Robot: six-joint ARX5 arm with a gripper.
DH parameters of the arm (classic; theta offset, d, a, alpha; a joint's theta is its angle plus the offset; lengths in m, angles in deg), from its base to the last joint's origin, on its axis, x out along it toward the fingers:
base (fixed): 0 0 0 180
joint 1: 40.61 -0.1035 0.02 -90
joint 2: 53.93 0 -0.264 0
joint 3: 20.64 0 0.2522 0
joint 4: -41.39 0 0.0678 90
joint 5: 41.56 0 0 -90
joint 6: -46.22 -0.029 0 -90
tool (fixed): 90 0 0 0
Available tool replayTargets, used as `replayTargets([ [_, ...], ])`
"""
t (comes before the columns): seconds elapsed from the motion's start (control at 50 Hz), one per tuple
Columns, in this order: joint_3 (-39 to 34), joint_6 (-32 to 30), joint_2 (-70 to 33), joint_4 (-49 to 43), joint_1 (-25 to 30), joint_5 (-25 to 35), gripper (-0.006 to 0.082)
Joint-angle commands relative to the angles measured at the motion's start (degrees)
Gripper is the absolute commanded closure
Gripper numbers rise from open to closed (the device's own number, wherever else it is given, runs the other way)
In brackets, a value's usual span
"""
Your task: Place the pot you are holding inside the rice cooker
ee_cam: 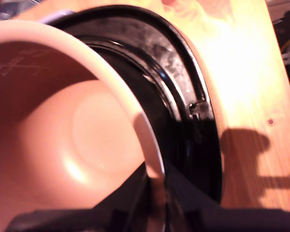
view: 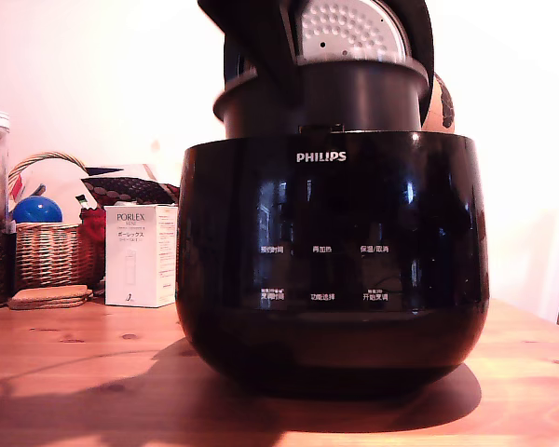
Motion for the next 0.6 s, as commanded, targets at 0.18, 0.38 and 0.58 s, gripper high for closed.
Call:
replayTargets([
  [0.18, 0.98, 0.15, -1.44, -0.31, 0.22, -0.02, 0.0791],
  [0.38, 0.98, 0.15, -2.10, -0.11, 0.22, 0.37, 0.0791],
  [0.58, 0.98, 0.20, -2.10, -0.17, 0.22, 0.37, 0.0791],
])
